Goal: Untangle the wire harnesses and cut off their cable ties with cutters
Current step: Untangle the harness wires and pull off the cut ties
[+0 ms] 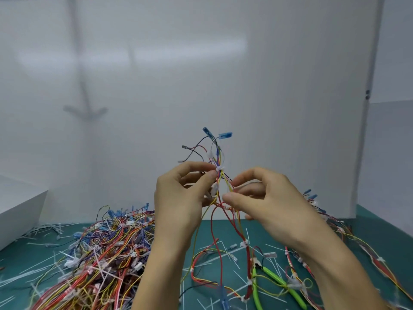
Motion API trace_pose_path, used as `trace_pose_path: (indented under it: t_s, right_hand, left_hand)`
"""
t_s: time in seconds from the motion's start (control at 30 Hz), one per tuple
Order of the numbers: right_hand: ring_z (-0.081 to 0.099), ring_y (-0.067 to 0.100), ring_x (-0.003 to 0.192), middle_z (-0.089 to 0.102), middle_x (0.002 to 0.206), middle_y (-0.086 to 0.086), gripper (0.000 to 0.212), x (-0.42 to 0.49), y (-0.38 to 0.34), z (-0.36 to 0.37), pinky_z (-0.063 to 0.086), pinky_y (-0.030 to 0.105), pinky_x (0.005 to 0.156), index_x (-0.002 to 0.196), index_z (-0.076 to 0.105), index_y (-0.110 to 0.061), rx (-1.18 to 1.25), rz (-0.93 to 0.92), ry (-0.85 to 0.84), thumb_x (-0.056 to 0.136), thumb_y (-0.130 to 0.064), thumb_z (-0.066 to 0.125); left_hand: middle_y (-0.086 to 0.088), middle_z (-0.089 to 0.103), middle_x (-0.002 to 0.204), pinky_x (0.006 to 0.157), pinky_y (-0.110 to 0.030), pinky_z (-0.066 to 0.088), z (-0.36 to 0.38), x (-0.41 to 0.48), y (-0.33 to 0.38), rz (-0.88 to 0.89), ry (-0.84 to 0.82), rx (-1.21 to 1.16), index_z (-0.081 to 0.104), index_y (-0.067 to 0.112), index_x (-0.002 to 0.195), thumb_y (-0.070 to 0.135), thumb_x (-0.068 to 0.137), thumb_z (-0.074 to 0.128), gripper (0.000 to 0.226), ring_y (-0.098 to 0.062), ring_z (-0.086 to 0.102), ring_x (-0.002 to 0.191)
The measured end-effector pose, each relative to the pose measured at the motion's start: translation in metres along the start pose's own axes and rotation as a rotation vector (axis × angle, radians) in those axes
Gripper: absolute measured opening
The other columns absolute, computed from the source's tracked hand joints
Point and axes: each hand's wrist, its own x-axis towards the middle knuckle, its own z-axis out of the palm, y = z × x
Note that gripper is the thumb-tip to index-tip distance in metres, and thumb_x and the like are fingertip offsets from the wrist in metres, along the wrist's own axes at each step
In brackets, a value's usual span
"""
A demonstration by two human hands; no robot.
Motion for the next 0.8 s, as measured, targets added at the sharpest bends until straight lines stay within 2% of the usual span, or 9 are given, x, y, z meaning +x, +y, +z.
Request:
trace_pose_path:
  t_s: [0.1, 0.23, 0.37, 0.5, 0.57, 0.63, 0.7, 0.8]
  right_hand:
    - [0.074, 0.008, 0.077, 0.077, 0.082, -0.01, 0.036, -0.002, -0.003, 0.0, 0.06, 0.035, 0.076, 0.101, 0.059, -0.026, 0.071, 0.015, -0.055, 0.074, -0.036, 0.08]
    - [0.074, 0.015, 0.067, 0.077, 0.078, -0.002, 0.026, -0.001, -0.003, 0.0, 0.059, 0.024, 0.06, 0.098, 0.065, -0.016, 0.184, 0.028, 0.027, 0.078, -0.018, 0.082]
    - [0.074, 0.021, 0.065, 0.076, 0.073, 0.003, 0.007, -0.001, 0.0, -0.002, 0.062, 0.032, 0.064, 0.089, 0.075, -0.016, 0.211, -0.019, 0.082, 0.083, -0.015, 0.077]
    - [0.071, 0.022, 0.056, 0.076, 0.07, 0.005, 0.007, 0.0, 0.001, -0.003, 0.054, 0.022, 0.051, 0.085, 0.076, -0.012, 0.384, -0.064, 0.169, 0.081, -0.007, 0.076]
    - [0.07, 0.021, 0.053, 0.075, 0.069, 0.006, 0.01, 0.002, 0.002, -0.004, 0.053, 0.021, 0.049, 0.081, 0.075, -0.014, 0.458, -0.077, 0.239, 0.081, -0.004, 0.075]
    - [0.069, 0.019, 0.052, 0.075, 0.069, 0.007, 0.013, 0.003, 0.003, -0.005, 0.056, 0.023, 0.049, 0.078, 0.074, -0.014, 0.528, -0.08, 0.308, 0.082, -0.001, 0.074]
    - [0.069, 0.018, 0.053, 0.075, 0.07, 0.008, 0.011, 0.005, 0.004, -0.007, 0.058, 0.025, 0.051, 0.08, 0.074, -0.013, 0.561, -0.082, 0.372, 0.082, -0.002, 0.074]
    - [0.07, 0.017, 0.054, 0.076, 0.07, 0.006, 0.009, 0.008, 0.008, -0.009, 0.058, 0.023, 0.052, 0.082, 0.073, -0.014, 0.598, -0.084, 0.482, 0.082, -0.005, 0.075]
  left_hand:
    - [-0.006, 0.075, 0.077, 0.061, -0.032, 0.061, 0.0, -0.002, 0.004, -0.015, -0.044, -0.05, 0.078, 0.023, 0.083, 0.01, 0.085, 0.074, 0.014, -0.026, 0.069, 0.064]
    - [-0.005, 0.076, 0.08, 0.058, -0.022, 0.056, 0.001, -0.004, 0.009, 0.002, -0.115, -0.088, 0.079, 0.023, 0.092, 0.007, 0.089, 0.069, 0.019, -0.016, 0.067, 0.06]
    - [-0.001, 0.078, 0.088, 0.067, -0.021, 0.058, -0.001, -0.005, 0.013, 0.001, -0.26, -0.093, 0.071, 0.03, 0.114, 0.008, 0.092, 0.063, 0.032, -0.02, 0.074, 0.077]
    - [0.0, 0.078, 0.093, 0.068, -0.019, 0.057, -0.007, -0.004, 0.017, -0.002, -0.366, -0.072, 0.059, 0.036, 0.129, 0.015, 0.097, 0.058, 0.039, -0.012, 0.074, 0.088]
    - [0.002, 0.078, 0.097, 0.07, -0.022, 0.059, -0.009, -0.004, 0.017, -0.034, -0.414, -0.038, 0.054, 0.037, 0.133, 0.029, 0.093, 0.059, 0.041, -0.012, 0.074, 0.091]
    - [0.005, 0.077, 0.097, 0.071, -0.024, 0.06, -0.013, -0.004, 0.016, -0.093, -0.452, 0.053, 0.057, 0.035, 0.13, 0.049, 0.081, 0.059, 0.051, -0.013, 0.074, 0.09]
    - [0.007, 0.077, 0.096, 0.068, -0.022, 0.058, -0.018, -0.004, 0.014, -0.141, -0.546, 0.178, 0.065, 0.032, 0.117, 0.063, 0.072, 0.06, 0.055, -0.012, 0.074, 0.087]
    - [0.008, 0.075, 0.095, 0.07, -0.022, 0.057, -0.025, -0.004, 0.012, -0.177, -0.741, 0.344, 0.07, 0.033, 0.097, 0.062, 0.07, 0.078, 0.041, -0.012, 0.074, 0.084]
